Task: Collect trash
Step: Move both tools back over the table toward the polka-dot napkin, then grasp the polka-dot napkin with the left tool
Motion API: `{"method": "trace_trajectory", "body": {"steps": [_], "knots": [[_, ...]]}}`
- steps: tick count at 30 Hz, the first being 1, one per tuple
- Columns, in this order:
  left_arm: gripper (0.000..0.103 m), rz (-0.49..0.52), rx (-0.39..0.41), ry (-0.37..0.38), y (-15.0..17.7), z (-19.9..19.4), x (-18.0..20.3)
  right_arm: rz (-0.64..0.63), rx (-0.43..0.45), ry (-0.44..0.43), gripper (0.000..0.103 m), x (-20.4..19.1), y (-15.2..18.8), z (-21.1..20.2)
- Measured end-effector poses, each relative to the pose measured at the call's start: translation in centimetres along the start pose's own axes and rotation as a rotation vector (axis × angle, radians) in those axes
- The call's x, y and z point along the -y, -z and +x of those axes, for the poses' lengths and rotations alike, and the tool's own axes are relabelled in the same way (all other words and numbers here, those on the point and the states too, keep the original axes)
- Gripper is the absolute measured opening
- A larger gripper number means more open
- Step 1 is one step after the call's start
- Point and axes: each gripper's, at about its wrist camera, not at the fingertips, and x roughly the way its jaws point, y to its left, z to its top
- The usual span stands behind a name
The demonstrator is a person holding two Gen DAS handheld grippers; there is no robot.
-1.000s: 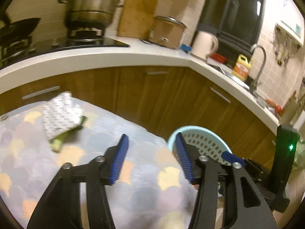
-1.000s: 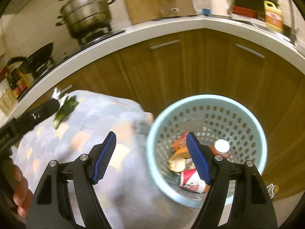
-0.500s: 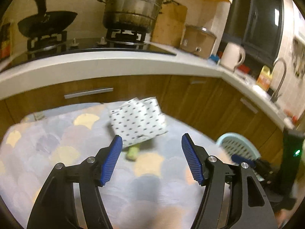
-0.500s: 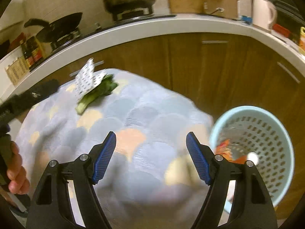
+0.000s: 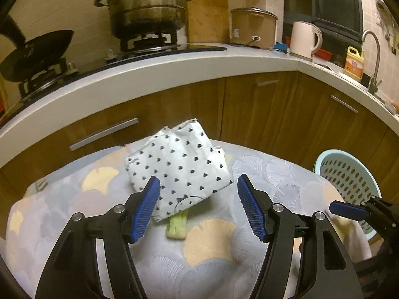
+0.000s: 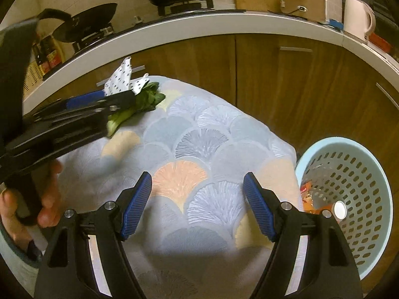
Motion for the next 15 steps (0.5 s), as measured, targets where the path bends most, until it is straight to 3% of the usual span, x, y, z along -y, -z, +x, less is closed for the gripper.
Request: {"method": "trace_trajectory", "body": {"steps": [8,10,15], "knots": [[0.066,-0.004,-0.039,-0.071,-0.3,1.7,-0.5,0.023,0.007,-0.013,0.072,0.5,0.0,-0.1],[0.052,-0.022,-0.040,-0.051,-0.3,1.6,-0.9,0.025,-0.001,-0.021,0.072,0.5,-0.1,0.0],[0.037,-0.082,-0.014,-0.043,-0.1,0.3,-2.2,0.015,-0.008,-0.026,0.072,0.3,-0.1,0.1]]}}
